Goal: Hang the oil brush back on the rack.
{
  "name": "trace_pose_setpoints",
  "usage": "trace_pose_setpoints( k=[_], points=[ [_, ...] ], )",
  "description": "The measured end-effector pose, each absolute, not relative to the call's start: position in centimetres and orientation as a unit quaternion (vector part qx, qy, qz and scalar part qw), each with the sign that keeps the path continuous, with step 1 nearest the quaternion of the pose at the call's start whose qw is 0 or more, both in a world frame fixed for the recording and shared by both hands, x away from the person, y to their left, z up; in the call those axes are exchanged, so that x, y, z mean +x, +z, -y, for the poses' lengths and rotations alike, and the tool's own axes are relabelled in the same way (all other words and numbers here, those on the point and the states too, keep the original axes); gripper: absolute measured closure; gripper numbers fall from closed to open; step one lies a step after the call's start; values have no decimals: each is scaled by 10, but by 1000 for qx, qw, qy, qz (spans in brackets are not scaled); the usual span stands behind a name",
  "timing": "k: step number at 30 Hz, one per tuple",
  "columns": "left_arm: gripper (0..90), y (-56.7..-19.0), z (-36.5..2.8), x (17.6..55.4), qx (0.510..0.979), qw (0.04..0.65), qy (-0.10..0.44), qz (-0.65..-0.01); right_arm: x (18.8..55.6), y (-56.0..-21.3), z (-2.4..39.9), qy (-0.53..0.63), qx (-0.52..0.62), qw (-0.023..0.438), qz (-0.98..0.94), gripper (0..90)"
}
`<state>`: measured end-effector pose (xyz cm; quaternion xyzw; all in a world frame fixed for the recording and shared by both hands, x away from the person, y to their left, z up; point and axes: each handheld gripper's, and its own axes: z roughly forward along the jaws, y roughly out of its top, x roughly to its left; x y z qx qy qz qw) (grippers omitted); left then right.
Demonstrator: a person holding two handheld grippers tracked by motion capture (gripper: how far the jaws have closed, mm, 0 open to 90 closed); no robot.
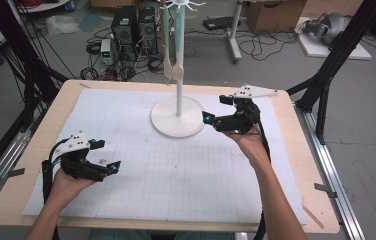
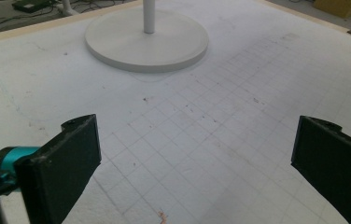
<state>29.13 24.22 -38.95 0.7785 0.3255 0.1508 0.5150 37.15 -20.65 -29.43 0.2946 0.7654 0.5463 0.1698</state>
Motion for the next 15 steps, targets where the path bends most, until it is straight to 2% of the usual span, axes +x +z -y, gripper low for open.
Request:
trace_pose_setpoints(
  k=[8, 12, 15],
  points=[
    [17, -389, -242, 292, 779, 514, 151, -326, 360, -307, 210, 542, 292, 176, -768, 98],
    [17, -389, -242, 292, 779, 516, 149, -325, 354, -313, 211, 534, 295, 181, -771, 17],
    [17, -389, -242, 292, 779, 514, 151, -326, 350, -319, 214, 530, 295, 182, -774, 18]
  ],
)
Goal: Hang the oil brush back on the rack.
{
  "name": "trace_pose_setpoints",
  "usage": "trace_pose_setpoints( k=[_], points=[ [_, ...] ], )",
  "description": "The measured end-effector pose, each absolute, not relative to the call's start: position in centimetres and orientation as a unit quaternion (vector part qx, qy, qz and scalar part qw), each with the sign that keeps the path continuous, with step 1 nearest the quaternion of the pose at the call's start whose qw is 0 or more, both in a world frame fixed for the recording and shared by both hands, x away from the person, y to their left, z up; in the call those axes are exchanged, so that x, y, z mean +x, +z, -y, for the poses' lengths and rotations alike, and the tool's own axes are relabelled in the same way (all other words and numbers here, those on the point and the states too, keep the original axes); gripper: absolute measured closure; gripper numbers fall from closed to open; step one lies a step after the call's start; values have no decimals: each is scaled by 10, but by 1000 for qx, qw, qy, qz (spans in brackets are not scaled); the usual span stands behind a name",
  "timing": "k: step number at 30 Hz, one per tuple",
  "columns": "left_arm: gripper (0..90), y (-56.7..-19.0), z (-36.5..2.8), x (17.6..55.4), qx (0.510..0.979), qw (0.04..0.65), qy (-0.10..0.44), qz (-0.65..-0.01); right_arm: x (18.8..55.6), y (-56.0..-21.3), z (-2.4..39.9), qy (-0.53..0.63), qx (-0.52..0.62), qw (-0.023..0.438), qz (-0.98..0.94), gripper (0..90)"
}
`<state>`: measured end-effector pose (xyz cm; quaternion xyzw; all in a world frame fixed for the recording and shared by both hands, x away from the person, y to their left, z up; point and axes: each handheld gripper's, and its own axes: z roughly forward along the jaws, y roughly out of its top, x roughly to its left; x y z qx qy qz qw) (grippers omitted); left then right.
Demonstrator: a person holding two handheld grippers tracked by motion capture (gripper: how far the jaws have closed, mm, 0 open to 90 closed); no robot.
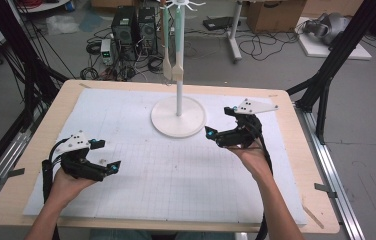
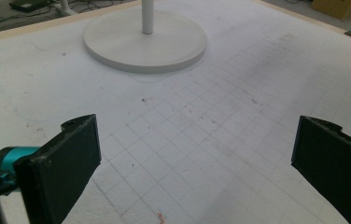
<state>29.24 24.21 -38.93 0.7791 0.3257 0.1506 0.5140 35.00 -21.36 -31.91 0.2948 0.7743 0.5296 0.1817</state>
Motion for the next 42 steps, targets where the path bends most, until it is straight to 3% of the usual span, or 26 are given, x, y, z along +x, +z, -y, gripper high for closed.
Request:
trace_pose_setpoints(
  k=[23, 42],
  points=[
    [17, -391, -241, 295, 778, 512, 152, -330, 320, -369, 240, 501, 321, 178, -783, 11],
    [17, -394, -238, 296, 779, 512, 149, -329, 305, -386, 257, 505, 345, 175, -772, 12]
  ],
)
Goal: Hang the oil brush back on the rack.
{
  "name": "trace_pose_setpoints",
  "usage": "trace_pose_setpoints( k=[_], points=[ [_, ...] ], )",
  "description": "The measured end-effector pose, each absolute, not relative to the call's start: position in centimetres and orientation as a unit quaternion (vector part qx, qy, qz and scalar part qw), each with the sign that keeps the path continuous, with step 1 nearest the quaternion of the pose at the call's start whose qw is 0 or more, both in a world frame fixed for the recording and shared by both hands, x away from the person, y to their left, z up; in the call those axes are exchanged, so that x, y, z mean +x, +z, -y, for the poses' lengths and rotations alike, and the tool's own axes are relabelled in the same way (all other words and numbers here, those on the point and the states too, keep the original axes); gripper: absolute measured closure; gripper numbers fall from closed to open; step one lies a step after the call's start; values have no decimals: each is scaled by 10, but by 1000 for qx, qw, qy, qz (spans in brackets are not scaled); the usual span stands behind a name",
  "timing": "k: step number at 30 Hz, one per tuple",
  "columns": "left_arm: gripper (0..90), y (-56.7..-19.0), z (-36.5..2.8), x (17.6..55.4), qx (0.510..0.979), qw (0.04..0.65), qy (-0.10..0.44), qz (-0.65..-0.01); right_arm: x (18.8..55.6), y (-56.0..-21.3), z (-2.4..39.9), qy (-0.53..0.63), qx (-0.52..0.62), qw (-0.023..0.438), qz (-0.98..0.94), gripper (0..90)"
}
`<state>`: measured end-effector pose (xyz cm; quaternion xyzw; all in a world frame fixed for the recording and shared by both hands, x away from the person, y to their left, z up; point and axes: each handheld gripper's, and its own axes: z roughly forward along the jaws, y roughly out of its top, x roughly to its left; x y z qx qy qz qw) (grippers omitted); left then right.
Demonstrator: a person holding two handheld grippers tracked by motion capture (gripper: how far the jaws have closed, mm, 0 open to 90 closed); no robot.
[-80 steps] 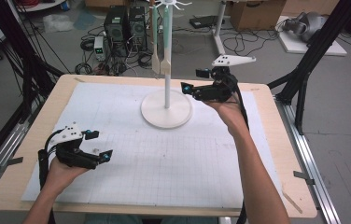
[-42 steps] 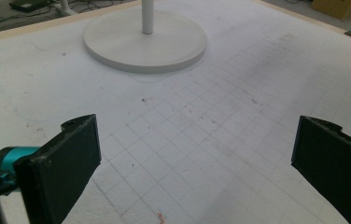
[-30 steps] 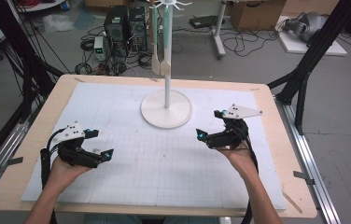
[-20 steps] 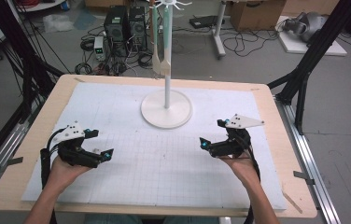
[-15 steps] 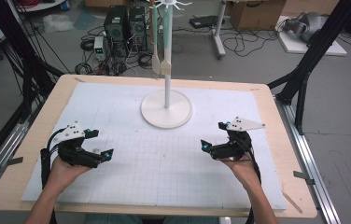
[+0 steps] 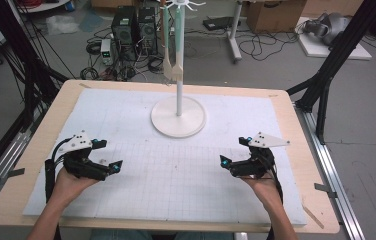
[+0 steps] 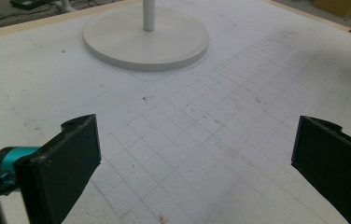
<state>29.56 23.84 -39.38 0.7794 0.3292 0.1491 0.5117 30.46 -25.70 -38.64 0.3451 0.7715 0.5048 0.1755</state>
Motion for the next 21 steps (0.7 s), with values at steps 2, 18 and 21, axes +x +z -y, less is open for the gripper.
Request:
trace_pose_setpoints(
  k=[2, 18, 21],
  points=[
    [18, -394, -238, 296, 781, 511, 147, -328, 303, -387, 259, 504, 345, 178, -772, 12],
    [17, -396, -237, 296, 780, 512, 146, -330, 297, -403, 270, 505, 359, 170, -766, 12],
    [17, -396, -239, 296, 779, 513, 147, -330, 297, -403, 269, 506, 360, 171, -765, 12]
  ],
)
